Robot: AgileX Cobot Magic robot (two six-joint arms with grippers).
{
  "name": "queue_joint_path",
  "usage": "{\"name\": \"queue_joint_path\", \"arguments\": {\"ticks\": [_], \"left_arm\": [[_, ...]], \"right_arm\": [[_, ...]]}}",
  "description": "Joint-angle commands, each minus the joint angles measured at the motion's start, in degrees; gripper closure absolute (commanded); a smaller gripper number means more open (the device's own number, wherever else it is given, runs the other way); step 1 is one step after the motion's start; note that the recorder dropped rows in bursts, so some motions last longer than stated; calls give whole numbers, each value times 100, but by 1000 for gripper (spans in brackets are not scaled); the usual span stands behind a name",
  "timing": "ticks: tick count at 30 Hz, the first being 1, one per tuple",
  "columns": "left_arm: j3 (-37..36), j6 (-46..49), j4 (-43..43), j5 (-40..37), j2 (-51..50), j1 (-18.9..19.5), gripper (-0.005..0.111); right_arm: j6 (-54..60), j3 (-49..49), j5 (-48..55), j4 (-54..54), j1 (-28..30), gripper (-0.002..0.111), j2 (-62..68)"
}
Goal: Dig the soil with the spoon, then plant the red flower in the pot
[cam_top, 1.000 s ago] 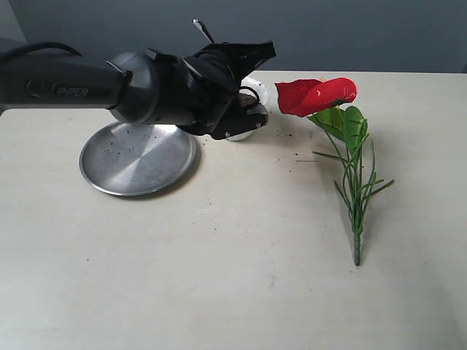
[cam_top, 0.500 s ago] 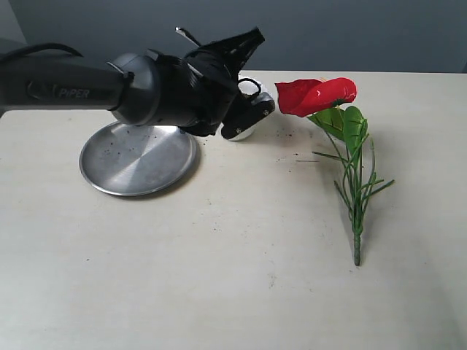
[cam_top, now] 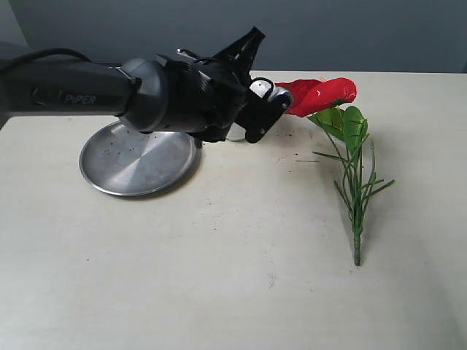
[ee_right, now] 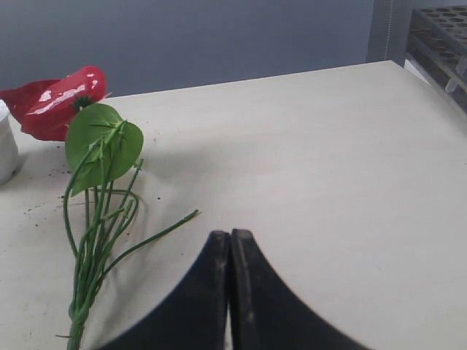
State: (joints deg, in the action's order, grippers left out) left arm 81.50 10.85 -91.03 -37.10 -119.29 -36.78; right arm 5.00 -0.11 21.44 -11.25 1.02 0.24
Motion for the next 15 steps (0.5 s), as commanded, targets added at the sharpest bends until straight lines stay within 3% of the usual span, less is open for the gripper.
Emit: {"name": "queue_joint_path", "arguments": {"ticks": [1, 5, 9, 15], "left_arm": [[24, -882, 29, -81, 73, -42, 106], [24, -1526, 297, -81, 73, -42, 106], [24, -1713, 766, -81, 73, -42, 106], [24, -2003, 813, -107, 73, -42, 106]], "right_arm": [[6, 11, -59, 25, -2, 108, -24], [6, 11, -59, 25, -2, 108, -24], [6, 11, -59, 25, -2, 108, -24], [6, 11, -59, 25, -2, 108, -24]]}}
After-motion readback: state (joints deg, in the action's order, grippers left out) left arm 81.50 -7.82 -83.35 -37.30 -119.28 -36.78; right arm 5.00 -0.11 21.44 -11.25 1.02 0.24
